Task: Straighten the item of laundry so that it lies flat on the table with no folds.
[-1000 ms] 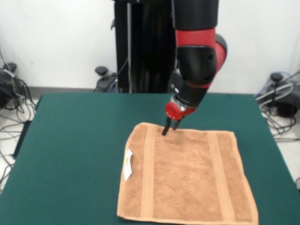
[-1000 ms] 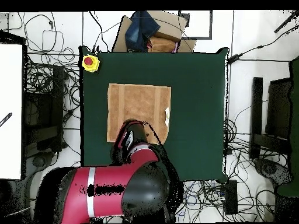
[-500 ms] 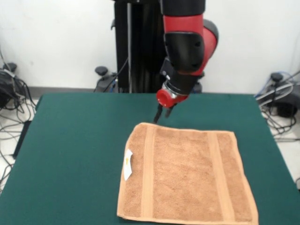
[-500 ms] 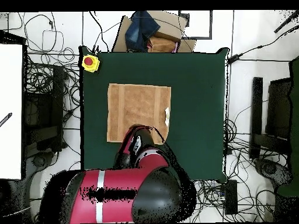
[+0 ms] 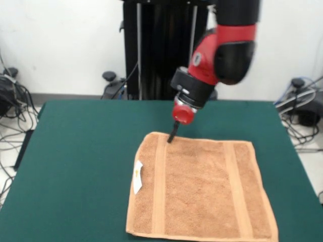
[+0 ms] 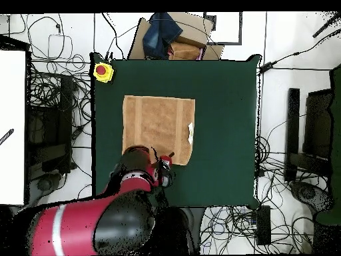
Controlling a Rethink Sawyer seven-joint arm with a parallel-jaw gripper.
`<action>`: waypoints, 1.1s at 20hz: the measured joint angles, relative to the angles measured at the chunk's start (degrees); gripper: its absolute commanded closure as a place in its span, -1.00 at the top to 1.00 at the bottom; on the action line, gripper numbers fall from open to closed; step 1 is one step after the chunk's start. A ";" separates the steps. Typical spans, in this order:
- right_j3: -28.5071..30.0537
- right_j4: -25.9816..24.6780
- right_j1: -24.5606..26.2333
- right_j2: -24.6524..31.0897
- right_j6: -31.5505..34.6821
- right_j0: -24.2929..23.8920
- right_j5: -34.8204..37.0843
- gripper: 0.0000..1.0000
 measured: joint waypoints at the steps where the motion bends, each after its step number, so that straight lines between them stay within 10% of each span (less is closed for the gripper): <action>1: -1.48 -3.10 1.47 -0.67 1.03 3.03 -0.01 1.00; 22: -6.33 -7.08 6.71 -3.36 16.73 10.59 2.70 1.00</action>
